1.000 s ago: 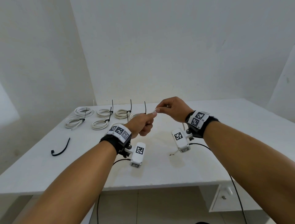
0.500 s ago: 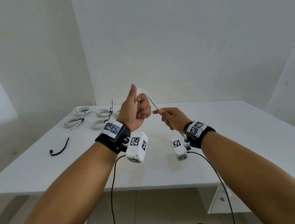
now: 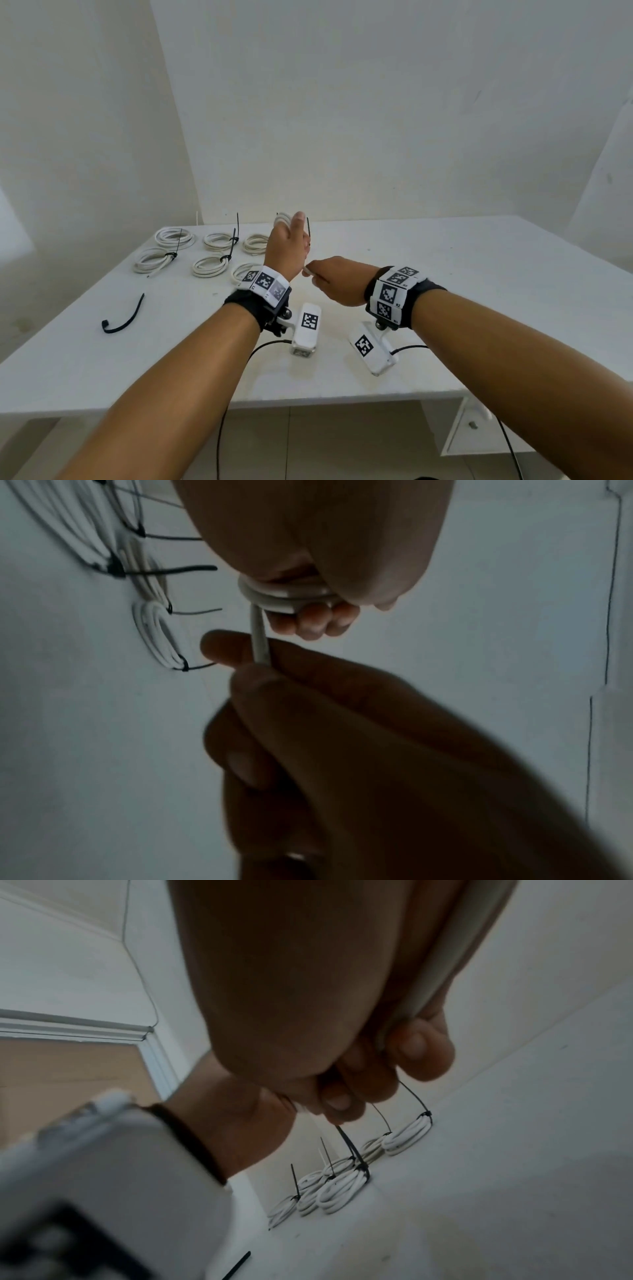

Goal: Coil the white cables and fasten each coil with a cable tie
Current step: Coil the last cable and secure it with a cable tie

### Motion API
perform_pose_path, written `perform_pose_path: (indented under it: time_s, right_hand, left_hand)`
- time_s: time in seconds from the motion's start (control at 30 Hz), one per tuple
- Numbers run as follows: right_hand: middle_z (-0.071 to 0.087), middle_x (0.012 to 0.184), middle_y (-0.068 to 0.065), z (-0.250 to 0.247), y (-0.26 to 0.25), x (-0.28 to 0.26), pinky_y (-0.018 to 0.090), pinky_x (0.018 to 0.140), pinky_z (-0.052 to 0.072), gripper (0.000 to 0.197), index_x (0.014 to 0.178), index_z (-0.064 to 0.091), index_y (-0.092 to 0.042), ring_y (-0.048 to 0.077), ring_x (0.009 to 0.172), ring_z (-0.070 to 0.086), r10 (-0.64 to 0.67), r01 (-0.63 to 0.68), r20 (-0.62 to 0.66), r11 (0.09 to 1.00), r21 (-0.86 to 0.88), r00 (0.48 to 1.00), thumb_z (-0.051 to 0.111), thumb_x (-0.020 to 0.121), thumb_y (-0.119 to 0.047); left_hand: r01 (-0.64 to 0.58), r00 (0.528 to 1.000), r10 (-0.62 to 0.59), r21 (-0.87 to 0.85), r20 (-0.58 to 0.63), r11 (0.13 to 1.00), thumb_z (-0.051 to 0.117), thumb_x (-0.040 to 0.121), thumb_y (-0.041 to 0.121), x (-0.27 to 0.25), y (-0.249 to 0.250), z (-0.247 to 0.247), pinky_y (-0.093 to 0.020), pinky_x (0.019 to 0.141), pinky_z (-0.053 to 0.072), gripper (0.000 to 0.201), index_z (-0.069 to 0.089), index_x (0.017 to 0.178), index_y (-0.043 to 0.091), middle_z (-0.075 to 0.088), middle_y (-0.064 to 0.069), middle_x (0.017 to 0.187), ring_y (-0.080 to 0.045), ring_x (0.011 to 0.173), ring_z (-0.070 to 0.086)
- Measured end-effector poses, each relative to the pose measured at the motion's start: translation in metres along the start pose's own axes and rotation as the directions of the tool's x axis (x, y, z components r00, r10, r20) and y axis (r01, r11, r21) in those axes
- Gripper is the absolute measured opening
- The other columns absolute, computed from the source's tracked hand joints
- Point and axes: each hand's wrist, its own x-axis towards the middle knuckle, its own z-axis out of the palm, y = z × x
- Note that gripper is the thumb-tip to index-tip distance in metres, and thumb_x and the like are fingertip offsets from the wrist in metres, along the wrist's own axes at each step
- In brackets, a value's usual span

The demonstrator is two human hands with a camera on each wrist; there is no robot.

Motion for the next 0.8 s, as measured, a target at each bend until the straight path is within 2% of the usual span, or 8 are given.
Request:
perform_pose_path:
  time_s: [0.13, 0.23, 0.3, 0.37, 0.5, 0.6, 0.7, 0.8]
  right_hand:
    - [0.06, 0.129, 0.015, -0.001, -0.01, -0.004, 0.04, 0.097, 0.047, 0.037, 0.134, 0.05, -0.007, 0.03, 0.113, 0.059, -0.029, 0.04, 0.101, 0.993, -0.108, 0.994, 0.033, 0.103, -0.015]
    - [0.067, 0.108, 0.007, -0.011, -0.014, -0.008, 0.029, 0.079, 0.042, 0.033, 0.129, 0.056, -0.009, 0.022, 0.09, 0.059, -0.09, 0.104, 0.119, 0.987, -0.12, 0.989, 0.039, 0.102, -0.015]
    - [0.07, 0.088, -0.004, -0.023, -0.011, -0.01, 0.028, 0.073, 0.046, 0.024, 0.116, 0.064, -0.014, 0.012, 0.077, 0.059, -0.144, 0.153, 0.097, 0.983, -0.098, 0.985, 0.048, 0.098, -0.017]
    - [0.071, 0.076, -0.011, -0.036, -0.005, -0.01, 0.022, 0.069, 0.047, 0.012, 0.096, 0.07, -0.019, -0.001, 0.07, 0.06, -0.171, 0.172, 0.009, 0.984, -0.038, 0.985, 0.06, 0.093, -0.022]
    - [0.072, 0.07, -0.008, -0.051, 0.008, -0.01, 0.015, 0.062, 0.05, 0.011, 0.08, 0.074, -0.016, 0.0, 0.066, 0.065, -0.127, 0.167, -0.206, 0.967, 0.192, 0.97, 0.079, 0.081, -0.026]
    - [0.073, 0.074, -0.003, -0.048, 0.018, -0.006, 0.018, 0.063, 0.049, 0.012, 0.079, 0.076, -0.015, 0.011, 0.07, 0.066, -0.091, 0.22, -0.375, 0.922, 0.319, 0.923, 0.083, 0.078, -0.024]
    - [0.07, 0.08, -0.004, -0.037, 0.025, -0.003, 0.012, 0.065, 0.042, 0.005, 0.08, 0.075, -0.016, 0.015, 0.073, 0.063, -0.046, 0.31, -0.523, 0.848, 0.43, 0.851, 0.079, 0.082, -0.018]
    - [0.072, 0.088, -0.006, -0.018, 0.023, 0.0, 0.02, 0.071, 0.05, 0.005, 0.087, 0.076, -0.017, 0.013, 0.083, 0.067, 0.02, 0.343, -0.592, 0.799, 0.493, 0.806, 0.073, 0.088, -0.02]
  left_hand:
    - [0.06, 0.998, -0.059, 0.146, -0.011, 0.987, 0.044, 0.102, 0.043, 0.006, -0.016, -0.002, -0.028, 0.054, 0.039, 0.036, 0.043, 0.081, 0.013, 0.049, -0.002, 0.061, -0.017, 0.05, 0.047]
    - [-0.075, 0.984, 0.002, 0.405, 0.178, 0.911, 0.046, 0.101, 0.037, 0.002, -0.025, -0.01, -0.03, 0.064, 0.036, 0.036, 0.041, 0.073, 0.015, 0.048, -0.003, 0.066, -0.016, 0.056, 0.045]
    - [-0.135, 0.911, -0.106, 0.53, 0.399, 0.837, 0.047, 0.098, 0.027, -0.004, -0.024, -0.019, -0.03, 0.062, 0.038, 0.03, 0.046, 0.072, 0.012, 0.05, -0.004, 0.062, -0.017, 0.053, 0.046]
    - [-0.119, 0.798, -0.261, 0.568, 0.543, 0.814, 0.045, 0.088, 0.035, -0.012, -0.019, -0.026, -0.028, 0.055, 0.04, 0.031, 0.058, 0.079, 0.009, 0.055, -0.005, 0.056, -0.02, 0.047, 0.048]
    - [0.22, 0.713, -0.344, 0.272, 0.611, 0.937, 0.036, 0.097, 0.044, -0.027, -0.009, -0.028, -0.023, 0.042, 0.025, 0.042, 0.049, 0.075, 0.011, 0.042, -0.001, 0.051, -0.016, 0.042, 0.032]
    - [0.415, 0.652, -0.331, 0.044, 0.682, 0.909, 0.034, 0.098, 0.056, -0.031, -0.001, -0.03, -0.02, 0.037, 0.015, 0.052, 0.038, 0.065, 0.017, 0.023, 0.001, 0.051, -0.01, 0.039, 0.017]
    - [0.376, 0.682, -0.236, -0.055, 0.692, 0.925, 0.048, 0.093, 0.046, -0.03, 0.005, -0.031, -0.016, 0.035, 0.014, 0.042, 0.03, 0.064, 0.02, 0.018, 0.005, 0.051, -0.006, 0.038, 0.014]
    - [0.39, 0.728, -0.195, -0.163, 0.657, 0.906, 0.044, 0.101, 0.034, -0.034, 0.009, -0.032, -0.016, 0.034, 0.011, 0.042, 0.027, 0.064, 0.02, 0.02, 0.008, 0.046, -0.005, 0.035, 0.015]
